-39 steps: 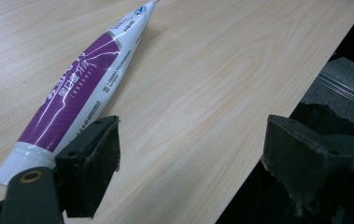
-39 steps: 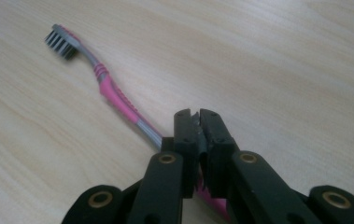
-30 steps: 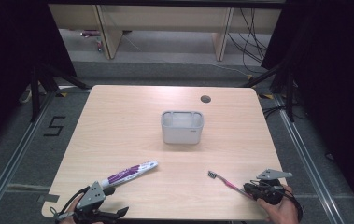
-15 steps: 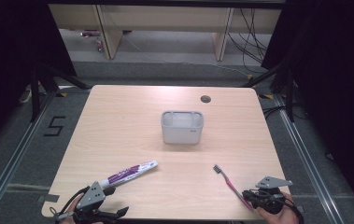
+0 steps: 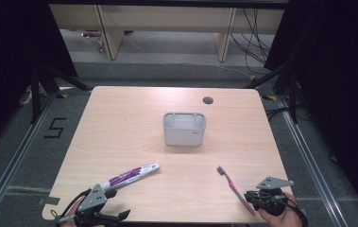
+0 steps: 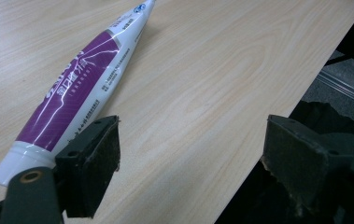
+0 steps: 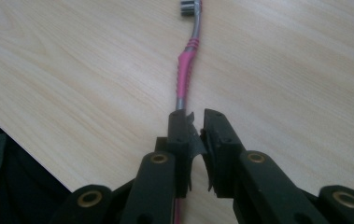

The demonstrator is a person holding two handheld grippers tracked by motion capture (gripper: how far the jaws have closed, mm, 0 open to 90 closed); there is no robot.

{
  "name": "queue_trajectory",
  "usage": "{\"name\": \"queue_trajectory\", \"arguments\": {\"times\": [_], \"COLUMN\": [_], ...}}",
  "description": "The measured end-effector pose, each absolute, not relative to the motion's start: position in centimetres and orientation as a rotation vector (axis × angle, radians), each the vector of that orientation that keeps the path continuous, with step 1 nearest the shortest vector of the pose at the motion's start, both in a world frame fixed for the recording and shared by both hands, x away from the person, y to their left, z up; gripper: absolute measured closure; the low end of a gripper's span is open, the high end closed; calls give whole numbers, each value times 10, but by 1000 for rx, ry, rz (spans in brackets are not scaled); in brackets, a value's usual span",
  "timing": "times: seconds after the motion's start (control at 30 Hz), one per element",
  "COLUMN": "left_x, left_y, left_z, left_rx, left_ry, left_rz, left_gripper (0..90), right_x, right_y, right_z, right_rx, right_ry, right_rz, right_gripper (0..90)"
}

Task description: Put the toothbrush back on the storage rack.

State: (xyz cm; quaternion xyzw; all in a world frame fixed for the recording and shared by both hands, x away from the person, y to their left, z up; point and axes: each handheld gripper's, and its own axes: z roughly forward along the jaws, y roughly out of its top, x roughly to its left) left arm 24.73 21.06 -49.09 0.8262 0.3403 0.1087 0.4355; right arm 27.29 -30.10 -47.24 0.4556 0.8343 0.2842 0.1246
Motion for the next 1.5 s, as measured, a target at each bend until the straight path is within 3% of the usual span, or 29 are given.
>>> {"name": "queue_trajectory", "arguments": {"times": [0.57, 1.5], "left_x": [247, 248], "left_y": [211, 212], "left_z": [-491, -490], "left_rx": [2055, 2069], "left_ry": [847, 850], "left_rz": [280, 278], "left_gripper": [184, 184], "right_x": [300, 340], "right_y": [-275, -246], "right_z": [-461, -470], "right_rx": [1298, 1328], "right_ry": [2561, 2769], "right_rz": [600, 277], "right_gripper": [724, 724]}}
